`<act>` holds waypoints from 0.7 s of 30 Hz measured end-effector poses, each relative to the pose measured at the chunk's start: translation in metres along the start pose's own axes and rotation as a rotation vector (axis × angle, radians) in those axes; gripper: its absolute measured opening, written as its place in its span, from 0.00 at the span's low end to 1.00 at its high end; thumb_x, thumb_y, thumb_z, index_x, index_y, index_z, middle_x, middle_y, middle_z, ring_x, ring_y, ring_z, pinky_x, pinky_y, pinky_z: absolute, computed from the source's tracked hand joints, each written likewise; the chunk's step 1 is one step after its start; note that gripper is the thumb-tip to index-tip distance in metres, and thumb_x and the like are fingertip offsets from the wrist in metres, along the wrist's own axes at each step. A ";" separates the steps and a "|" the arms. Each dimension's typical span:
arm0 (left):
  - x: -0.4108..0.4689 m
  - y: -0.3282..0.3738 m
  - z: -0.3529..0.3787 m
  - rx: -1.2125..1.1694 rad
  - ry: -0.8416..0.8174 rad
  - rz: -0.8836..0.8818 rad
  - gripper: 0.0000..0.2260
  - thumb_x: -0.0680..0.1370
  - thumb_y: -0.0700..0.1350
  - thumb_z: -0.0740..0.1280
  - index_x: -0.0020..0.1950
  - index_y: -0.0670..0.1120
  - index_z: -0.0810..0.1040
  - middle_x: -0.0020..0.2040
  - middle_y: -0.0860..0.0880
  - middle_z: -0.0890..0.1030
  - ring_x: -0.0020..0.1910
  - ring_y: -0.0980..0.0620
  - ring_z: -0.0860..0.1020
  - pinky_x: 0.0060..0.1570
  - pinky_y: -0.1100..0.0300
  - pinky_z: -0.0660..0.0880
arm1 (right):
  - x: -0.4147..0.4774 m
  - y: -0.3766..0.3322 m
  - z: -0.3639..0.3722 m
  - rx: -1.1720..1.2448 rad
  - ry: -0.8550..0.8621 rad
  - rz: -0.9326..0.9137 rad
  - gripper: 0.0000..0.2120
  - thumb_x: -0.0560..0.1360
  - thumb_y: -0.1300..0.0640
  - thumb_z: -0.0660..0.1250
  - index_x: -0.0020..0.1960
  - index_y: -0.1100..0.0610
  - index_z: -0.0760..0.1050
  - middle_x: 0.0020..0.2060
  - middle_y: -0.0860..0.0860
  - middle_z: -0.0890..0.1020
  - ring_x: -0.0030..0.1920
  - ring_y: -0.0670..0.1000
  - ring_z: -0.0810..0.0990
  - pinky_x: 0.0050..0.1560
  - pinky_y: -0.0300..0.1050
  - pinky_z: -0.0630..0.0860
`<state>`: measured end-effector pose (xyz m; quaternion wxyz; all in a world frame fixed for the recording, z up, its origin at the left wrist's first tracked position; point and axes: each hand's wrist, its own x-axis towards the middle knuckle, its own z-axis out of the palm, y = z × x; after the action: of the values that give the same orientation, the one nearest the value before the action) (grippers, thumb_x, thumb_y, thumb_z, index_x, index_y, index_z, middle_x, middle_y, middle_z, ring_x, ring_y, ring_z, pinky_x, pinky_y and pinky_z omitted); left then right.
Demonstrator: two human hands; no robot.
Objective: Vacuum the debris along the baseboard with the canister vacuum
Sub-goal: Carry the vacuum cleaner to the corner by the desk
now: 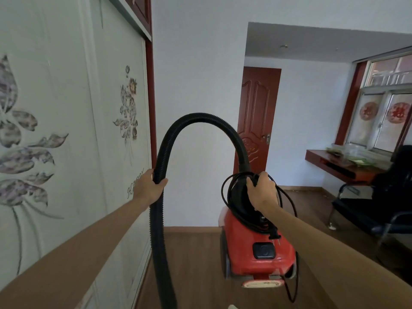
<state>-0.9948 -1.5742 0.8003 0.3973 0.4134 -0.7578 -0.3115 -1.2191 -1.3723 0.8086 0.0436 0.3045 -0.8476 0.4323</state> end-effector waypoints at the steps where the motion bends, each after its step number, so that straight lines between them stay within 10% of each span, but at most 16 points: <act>1: 0.018 -0.003 0.004 0.002 -0.003 -0.001 0.19 0.79 0.49 0.69 0.68 0.45 0.73 0.54 0.47 0.80 0.45 0.49 0.76 0.37 0.60 0.71 | 0.013 -0.003 0.008 -0.002 0.007 0.010 0.12 0.81 0.48 0.60 0.51 0.57 0.63 0.49 0.61 0.77 0.43 0.65 0.80 0.41 0.61 0.81; 21: 0.271 -0.060 0.148 -0.047 -0.060 0.051 0.19 0.78 0.49 0.69 0.66 0.44 0.75 0.48 0.48 0.81 0.39 0.50 0.79 0.35 0.61 0.75 | 0.270 0.013 0.133 -0.007 0.053 0.024 0.10 0.82 0.51 0.60 0.52 0.58 0.65 0.41 0.55 0.75 0.33 0.54 0.78 0.28 0.49 0.78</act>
<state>-1.1926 -1.8172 0.7731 0.3916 0.3750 -0.7721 -0.3314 -1.4202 -1.5972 0.8074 0.0622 0.2827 -0.8512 0.4378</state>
